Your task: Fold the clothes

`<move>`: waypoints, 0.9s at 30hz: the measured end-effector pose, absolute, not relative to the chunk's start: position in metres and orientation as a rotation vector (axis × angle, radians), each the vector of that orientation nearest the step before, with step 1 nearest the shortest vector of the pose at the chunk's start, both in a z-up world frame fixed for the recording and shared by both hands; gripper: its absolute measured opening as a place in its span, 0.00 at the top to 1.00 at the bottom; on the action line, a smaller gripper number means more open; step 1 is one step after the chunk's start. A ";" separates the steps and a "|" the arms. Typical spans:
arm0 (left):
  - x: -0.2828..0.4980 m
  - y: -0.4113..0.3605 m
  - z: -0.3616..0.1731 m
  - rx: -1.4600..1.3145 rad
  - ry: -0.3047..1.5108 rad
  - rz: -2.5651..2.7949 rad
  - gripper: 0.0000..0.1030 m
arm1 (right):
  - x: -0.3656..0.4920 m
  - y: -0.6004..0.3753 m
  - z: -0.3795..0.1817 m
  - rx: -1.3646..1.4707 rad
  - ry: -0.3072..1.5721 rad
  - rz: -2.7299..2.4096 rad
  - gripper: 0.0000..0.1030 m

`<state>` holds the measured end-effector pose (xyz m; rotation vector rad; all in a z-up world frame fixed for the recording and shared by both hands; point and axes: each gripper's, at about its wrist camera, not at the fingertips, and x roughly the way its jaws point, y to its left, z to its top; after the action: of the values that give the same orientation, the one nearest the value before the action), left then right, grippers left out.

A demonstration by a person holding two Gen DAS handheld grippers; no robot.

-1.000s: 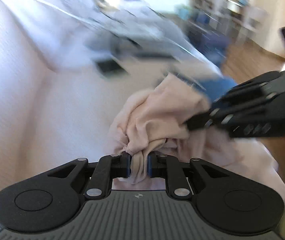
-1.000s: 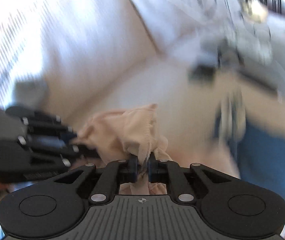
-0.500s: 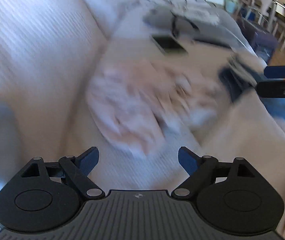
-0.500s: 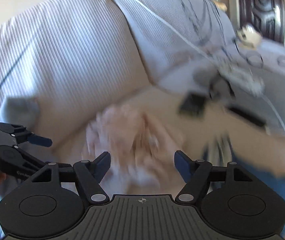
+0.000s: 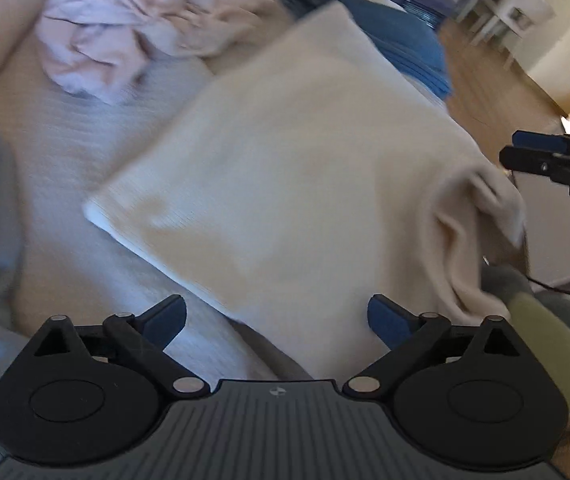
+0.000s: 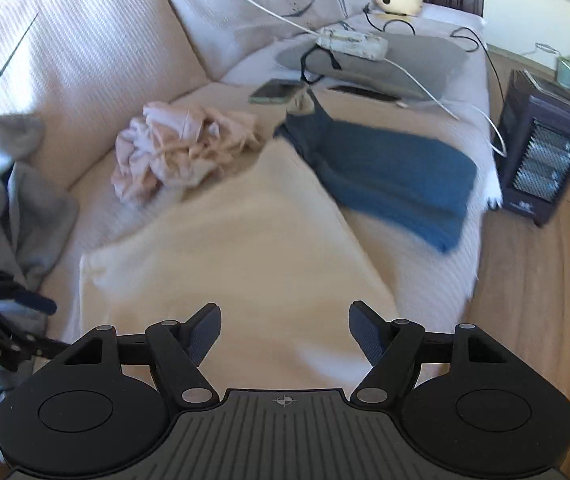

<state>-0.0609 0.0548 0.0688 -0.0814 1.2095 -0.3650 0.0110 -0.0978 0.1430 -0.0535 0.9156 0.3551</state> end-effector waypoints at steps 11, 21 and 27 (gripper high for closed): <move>-0.082 0.034 0.069 -0.075 1.203 -0.409 0.03 | -0.041 -0.066 0.146 -0.261 0.835 0.434 0.29; -0.091 0.011 0.054 -0.003 1.264 -0.479 0.00 | -0.028 -0.040 0.110 -0.389 0.881 0.420 0.56; -0.098 -0.024 0.068 0.156 1.193 -0.566 0.00 | -0.027 -0.063 0.110 -0.288 0.880 0.342 0.90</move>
<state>-0.0977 -0.0244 0.0678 0.1561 1.1931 -0.5656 -0.0269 -0.0628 0.1097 -0.2877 0.8799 0.3418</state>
